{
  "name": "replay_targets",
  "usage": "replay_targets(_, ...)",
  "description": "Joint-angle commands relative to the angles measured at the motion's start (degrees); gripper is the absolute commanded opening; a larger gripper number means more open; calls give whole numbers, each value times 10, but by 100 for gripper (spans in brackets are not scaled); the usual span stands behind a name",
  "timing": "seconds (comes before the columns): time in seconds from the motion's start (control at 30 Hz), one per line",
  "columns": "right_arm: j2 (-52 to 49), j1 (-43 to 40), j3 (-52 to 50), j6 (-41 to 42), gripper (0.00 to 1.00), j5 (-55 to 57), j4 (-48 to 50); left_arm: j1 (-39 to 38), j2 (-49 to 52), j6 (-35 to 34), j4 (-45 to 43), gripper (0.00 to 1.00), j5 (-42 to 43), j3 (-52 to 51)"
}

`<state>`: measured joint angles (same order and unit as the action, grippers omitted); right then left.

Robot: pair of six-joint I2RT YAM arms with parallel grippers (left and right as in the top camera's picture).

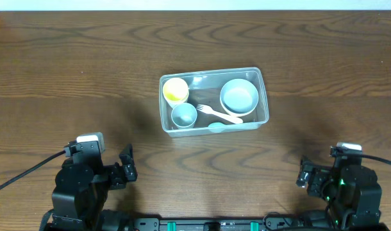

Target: Pack container

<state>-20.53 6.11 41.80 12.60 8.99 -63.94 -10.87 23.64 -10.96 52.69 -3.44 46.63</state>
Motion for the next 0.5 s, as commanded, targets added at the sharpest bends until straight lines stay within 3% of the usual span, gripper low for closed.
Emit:
replay_targets(0.0,41,7,-3,3,99,-12,2,2,-1,-8,0,98,-11,-2)
replay_targets(0.37,203,7,-93,2,99,-27,47,2,-1,-8,0,98,-11,-2)
replay_targets(0.47,202,7,-125,1,99,-37,91,2,-1,-8,0,98,-11,-2)
